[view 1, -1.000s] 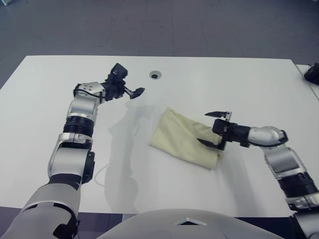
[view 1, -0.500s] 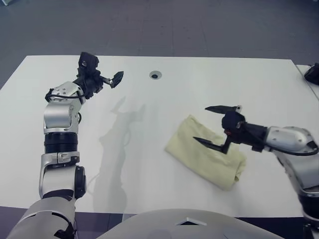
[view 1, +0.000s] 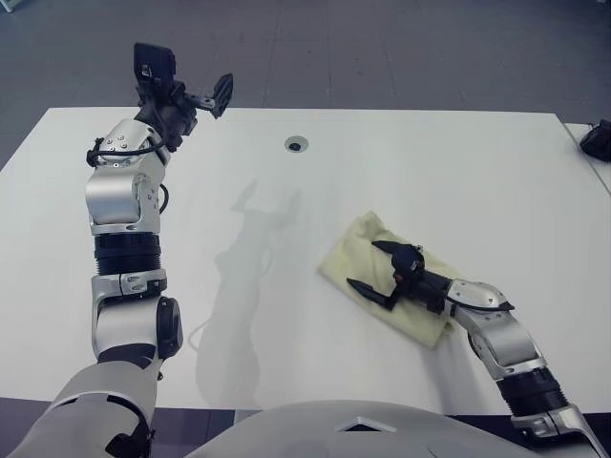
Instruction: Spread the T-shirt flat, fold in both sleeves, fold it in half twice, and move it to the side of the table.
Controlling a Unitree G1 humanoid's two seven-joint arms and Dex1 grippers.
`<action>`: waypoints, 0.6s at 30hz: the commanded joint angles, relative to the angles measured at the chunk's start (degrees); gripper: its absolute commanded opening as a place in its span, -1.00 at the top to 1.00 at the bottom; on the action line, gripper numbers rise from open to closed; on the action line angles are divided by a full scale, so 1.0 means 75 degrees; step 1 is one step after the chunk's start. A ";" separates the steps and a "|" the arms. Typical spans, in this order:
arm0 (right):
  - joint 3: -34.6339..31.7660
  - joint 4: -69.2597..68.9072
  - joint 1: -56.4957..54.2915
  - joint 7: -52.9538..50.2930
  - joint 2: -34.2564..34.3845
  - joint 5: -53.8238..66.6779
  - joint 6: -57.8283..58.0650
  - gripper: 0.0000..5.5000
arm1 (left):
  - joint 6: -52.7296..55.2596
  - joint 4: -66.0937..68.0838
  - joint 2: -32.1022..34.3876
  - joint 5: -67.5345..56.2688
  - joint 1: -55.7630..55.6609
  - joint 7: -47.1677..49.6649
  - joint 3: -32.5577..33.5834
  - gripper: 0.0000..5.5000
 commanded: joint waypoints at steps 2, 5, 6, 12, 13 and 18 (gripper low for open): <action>-0.1399 0.4940 0.0224 -0.2864 0.0021 -0.0610 -0.0016 -0.96 | 0.0290 -0.1019 -0.0190 -0.0159 0.0251 0.0421 0.0074 -0.96; -0.2311 0.5976 0.0024 -0.3469 -0.0002 0.0172 -0.0085 -0.96 | 0.0442 -0.1293 -0.0246 -0.0130 0.0513 0.0599 -0.0001 -0.96; -0.2425 0.6036 0.0019 -0.3499 -0.0017 0.0286 -0.0156 -0.96 | 0.0509 -0.1324 -0.0191 0.0060 0.0635 0.0729 -0.0088 -0.96; -0.2792 0.6467 -0.0163 -0.3289 -0.0447 0.0342 -0.0579 -0.96 | 0.0718 -0.1718 -0.0275 0.0333 0.1158 0.1274 -0.0226 -0.96; -0.2797 0.6458 -0.0230 -0.3193 -0.0521 0.0299 -0.0662 -0.96 | 0.0747 -0.1769 -0.0284 0.0339 0.1202 0.1296 -0.0247 -0.96; -0.3289 0.3612 -0.0514 -0.3710 -0.1120 0.0181 -0.0792 -0.96 | 0.0895 -0.2034 -0.0217 0.0392 0.1286 0.1449 -0.0284 -0.96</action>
